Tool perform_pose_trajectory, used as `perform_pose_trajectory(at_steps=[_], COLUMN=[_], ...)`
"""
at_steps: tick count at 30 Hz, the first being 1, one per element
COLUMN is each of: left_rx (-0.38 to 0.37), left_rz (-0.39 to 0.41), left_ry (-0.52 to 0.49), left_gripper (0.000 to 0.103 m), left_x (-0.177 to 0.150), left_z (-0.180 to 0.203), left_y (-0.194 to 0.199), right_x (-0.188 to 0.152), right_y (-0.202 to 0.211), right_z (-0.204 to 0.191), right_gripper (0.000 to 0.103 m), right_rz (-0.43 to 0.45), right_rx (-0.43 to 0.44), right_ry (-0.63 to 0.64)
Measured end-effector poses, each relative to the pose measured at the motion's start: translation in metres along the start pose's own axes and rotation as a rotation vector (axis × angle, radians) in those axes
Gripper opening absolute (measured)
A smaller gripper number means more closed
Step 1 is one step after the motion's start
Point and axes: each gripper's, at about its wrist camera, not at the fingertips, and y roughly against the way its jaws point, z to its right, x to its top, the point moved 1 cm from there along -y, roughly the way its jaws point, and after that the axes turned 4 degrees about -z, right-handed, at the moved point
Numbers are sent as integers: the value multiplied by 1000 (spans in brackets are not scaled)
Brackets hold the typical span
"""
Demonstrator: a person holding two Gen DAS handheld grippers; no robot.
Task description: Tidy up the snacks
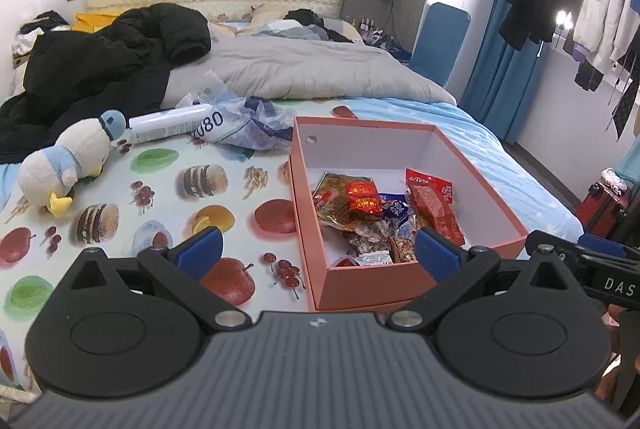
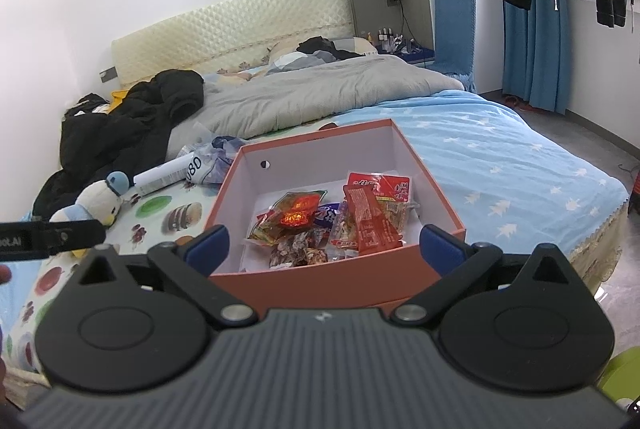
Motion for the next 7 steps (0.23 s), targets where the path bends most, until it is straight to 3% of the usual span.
perform_pose_trajectory(at_steps=[7], left_rx=[-1], left_rz=[7], left_ry=[-5], left_gripper=[103], left_x=[0], left_z=[2], left_y=[2], right_x=[1], right_y=[0], right_z=[0], right_gripper=[103], right_rz=[0], right_rx=[4], right_ry=[-5])
